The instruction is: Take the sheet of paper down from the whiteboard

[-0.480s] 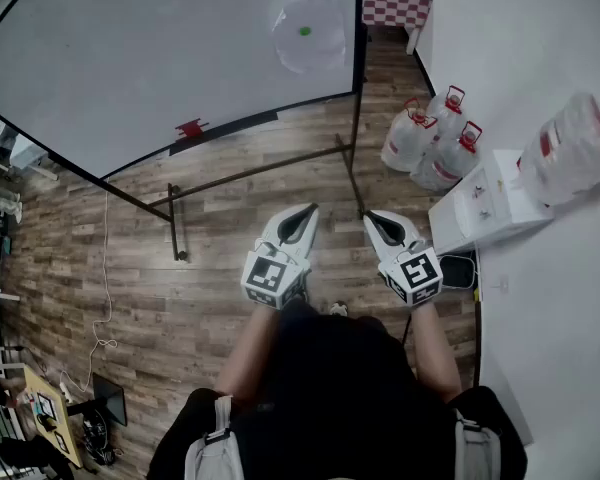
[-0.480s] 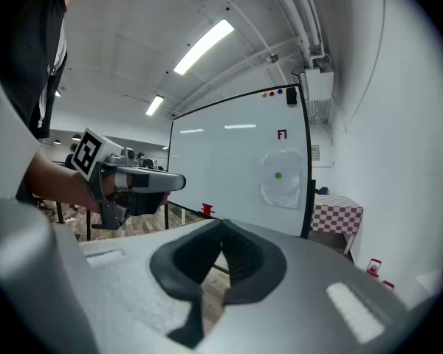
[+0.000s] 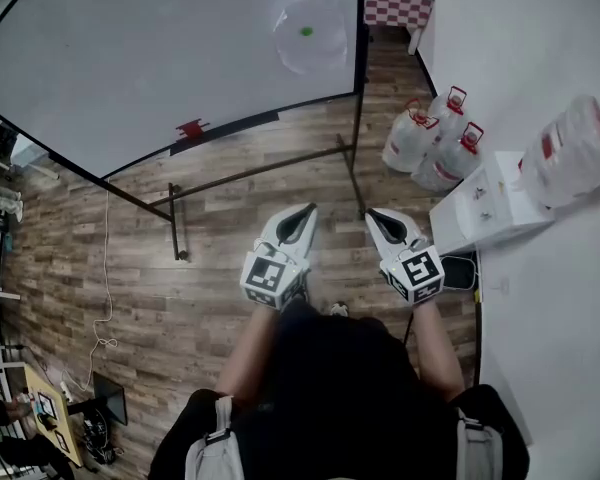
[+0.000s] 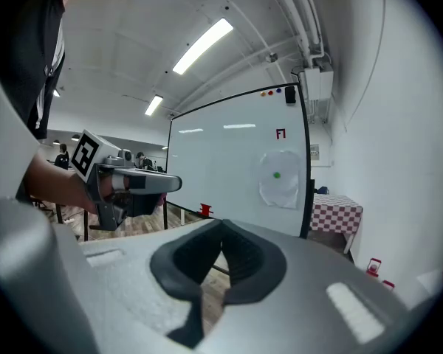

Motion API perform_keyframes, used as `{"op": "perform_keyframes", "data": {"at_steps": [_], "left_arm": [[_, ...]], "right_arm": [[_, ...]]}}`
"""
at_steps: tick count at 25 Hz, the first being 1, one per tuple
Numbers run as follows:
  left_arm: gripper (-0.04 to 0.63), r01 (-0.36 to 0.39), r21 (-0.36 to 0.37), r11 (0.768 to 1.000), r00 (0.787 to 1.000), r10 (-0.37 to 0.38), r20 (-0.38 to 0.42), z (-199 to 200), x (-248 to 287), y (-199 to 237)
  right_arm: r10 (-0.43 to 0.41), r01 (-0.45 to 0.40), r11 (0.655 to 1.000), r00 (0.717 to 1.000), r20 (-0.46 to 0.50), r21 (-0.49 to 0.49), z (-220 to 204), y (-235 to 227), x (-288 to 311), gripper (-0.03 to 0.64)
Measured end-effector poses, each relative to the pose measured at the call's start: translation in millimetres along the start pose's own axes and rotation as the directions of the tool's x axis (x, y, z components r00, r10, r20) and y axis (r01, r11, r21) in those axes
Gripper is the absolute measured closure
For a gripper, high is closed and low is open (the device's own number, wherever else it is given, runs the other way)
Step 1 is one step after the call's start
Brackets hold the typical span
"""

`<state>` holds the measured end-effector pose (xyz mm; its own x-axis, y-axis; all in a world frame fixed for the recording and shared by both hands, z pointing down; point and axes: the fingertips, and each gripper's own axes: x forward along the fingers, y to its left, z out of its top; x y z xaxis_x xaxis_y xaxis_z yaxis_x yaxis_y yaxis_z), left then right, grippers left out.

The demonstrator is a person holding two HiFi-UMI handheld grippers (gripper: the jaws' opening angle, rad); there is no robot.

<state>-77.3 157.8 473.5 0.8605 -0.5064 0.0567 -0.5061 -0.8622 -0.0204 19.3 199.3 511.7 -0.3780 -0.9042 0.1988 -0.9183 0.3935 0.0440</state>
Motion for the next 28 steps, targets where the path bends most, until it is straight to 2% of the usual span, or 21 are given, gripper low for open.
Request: {"op": "perform_keyframes", "data": {"at_steps": [12, 28], "left_arm": [[0.584, -0.002, -0.001, 1.000, 1.000, 0.002, -0.014, -6, 13, 14], [0.584, 0.018, -0.026, 1.000, 1.000, -0.018, 0.006, 2, 54, 77]], "right_arm": [[0.005, -0.005, 0.999, 1.000, 0.001, 0.035, -2, -13, 14, 0.614], [-0.029, 0.030, 0.999, 0.999, -0.025, 0.024, 16, -45, 74, 0.614]]}}
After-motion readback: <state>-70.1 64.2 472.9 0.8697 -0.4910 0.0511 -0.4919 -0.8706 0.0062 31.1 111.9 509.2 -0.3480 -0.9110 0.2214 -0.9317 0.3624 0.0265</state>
